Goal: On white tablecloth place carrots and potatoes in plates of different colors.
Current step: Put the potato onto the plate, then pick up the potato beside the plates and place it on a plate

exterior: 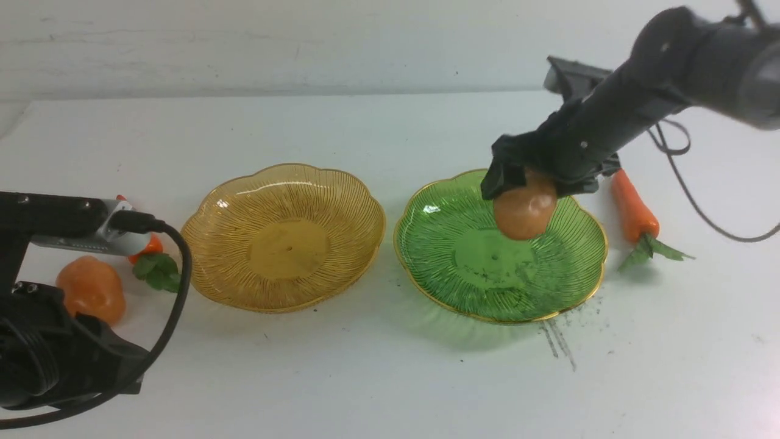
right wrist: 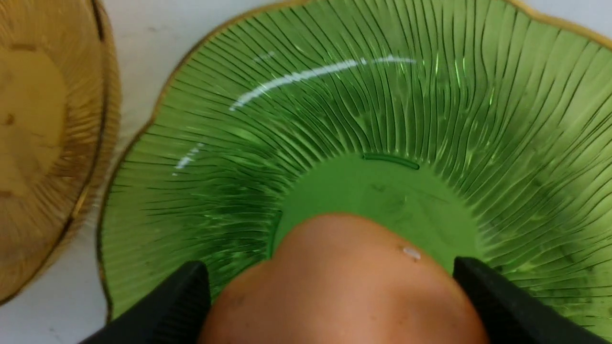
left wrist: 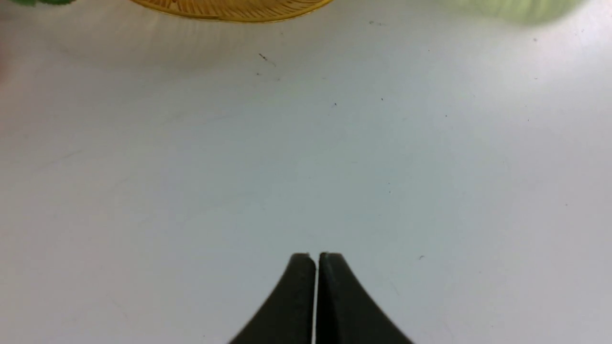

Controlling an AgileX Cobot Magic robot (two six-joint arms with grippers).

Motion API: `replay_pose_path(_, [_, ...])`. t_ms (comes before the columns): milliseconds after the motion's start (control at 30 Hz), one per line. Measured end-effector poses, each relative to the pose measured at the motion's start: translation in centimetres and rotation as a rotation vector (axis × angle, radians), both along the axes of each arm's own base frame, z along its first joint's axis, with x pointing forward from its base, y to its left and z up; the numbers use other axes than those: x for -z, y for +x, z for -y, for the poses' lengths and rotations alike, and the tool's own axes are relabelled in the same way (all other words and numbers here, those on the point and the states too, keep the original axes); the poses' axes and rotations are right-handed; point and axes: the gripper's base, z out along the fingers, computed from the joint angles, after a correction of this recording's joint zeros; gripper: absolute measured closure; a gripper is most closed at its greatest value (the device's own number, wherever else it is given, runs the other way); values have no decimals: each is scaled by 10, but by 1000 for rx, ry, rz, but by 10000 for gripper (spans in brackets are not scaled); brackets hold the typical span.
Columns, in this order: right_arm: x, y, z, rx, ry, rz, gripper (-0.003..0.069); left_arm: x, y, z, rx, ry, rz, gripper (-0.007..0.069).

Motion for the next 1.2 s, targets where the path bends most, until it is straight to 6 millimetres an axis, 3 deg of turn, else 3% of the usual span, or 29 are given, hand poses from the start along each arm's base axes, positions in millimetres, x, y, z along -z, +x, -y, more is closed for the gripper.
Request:
replay_pose_path(100, [13, 3, -4, -4, -23, -63, 71, 1, -1, 0, 6, 1, -14, 628])
replay_pose_path(233, [14, 3, -4, 12, -24, -103, 66, 1, -1, 0, 6, 1, -14, 628])
replay_pose_path(433, [7, -1, -3, -9, -43, -158, -22, 0, -1, 0, 1, 0, -10, 628])
replay_pose_path(633, [-9, 3, -1, -32, -84, -126, -32, 0, -1, 0, -7, -2, -11, 628])
replay_pose_path(700, [-24, 4, 0, -32, -89, -77, -13, -3, 0, -3, -51, 7, -15, 628])
replay_pose_path(800, [-57, -7, 6, -33, -115, -3, 91, -19, 4, -12, -166, 47, -11, 628])
replay_pose_path(867, [-92, -25, 15, -30, -141, 73, 223, -37, 7, -24, -268, 120, -10, 628])
replay_pose_path(900, [-95, -27, 15, -29, -142, 79, 251, -38, 8, -25, -278, 126, -15, 628])
replay_pose_path(933, [-128, -53, 25, -23, -160, 149, 389, -48, 15, -35, -371, 171, -67, 628])
replay_pose_path(1033, [-166, -94, 39, -15, -180, 229, 578, -55, 36, -45, -438, 219, -134, 628])
replay_pose_path(1200, [-191, -167, 57, -25, -174, 279, 667, -34, 95, -57, -473, 241, -260, 628])
